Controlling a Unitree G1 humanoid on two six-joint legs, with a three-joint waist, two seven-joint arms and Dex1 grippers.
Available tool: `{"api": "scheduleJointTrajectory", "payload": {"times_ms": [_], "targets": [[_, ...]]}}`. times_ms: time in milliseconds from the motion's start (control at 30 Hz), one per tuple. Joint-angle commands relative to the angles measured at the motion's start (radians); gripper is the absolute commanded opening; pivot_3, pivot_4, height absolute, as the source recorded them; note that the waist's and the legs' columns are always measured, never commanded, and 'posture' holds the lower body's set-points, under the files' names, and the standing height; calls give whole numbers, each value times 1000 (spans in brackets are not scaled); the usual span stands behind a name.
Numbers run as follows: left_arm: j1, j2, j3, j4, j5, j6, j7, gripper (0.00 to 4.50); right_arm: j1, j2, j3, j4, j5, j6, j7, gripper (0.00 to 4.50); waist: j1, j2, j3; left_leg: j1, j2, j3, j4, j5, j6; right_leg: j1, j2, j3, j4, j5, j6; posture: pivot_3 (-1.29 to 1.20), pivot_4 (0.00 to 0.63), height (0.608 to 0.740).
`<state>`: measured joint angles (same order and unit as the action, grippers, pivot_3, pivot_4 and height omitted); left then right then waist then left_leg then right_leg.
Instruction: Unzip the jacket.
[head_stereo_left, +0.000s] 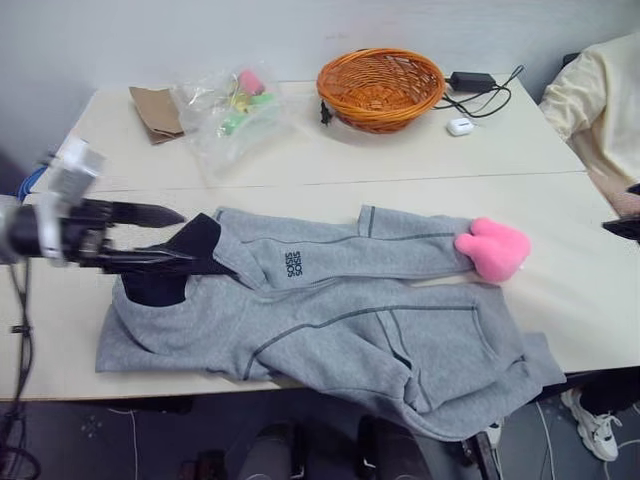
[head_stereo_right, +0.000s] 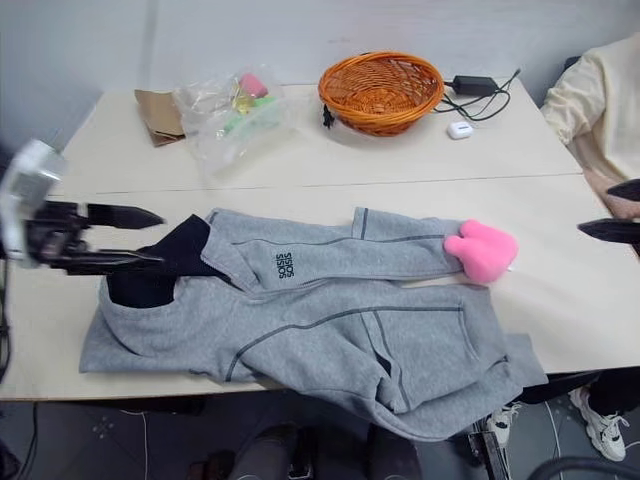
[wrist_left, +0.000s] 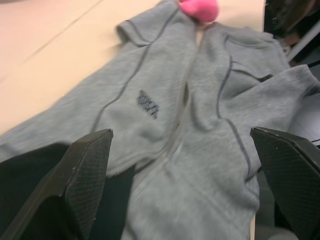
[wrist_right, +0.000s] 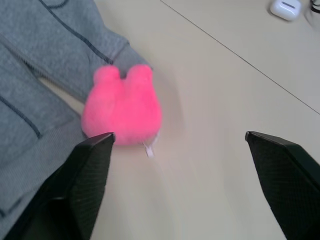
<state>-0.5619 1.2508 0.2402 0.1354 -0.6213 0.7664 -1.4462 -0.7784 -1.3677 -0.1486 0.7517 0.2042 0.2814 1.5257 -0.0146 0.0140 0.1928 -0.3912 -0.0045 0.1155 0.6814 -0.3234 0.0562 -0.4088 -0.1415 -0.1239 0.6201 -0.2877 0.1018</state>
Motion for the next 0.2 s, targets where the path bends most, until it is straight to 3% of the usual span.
{"api": "scheduleJointTrajectory", "payload": {"times_ms": [33, 200], "targets": [[18, 137, 72, 105, 30, -73, -130, 4500, 9, -103, 1, 55, 66, -15, 85, 4445, -11, 0, 1, 0, 0, 1, 0, 0, 0, -1, 0, 0, 0, 0, 0, 0, 150, 740], [241, 208, 125, 125, 142, -298, -163, 4500, 118, -98, -47, 59, 156, 71, 84, 4445, -20, 1, 2, 2, 1, 5, -3, 0, -1, -3, -1, 6, 0, -1, -1, 0, 150, 740]]}}
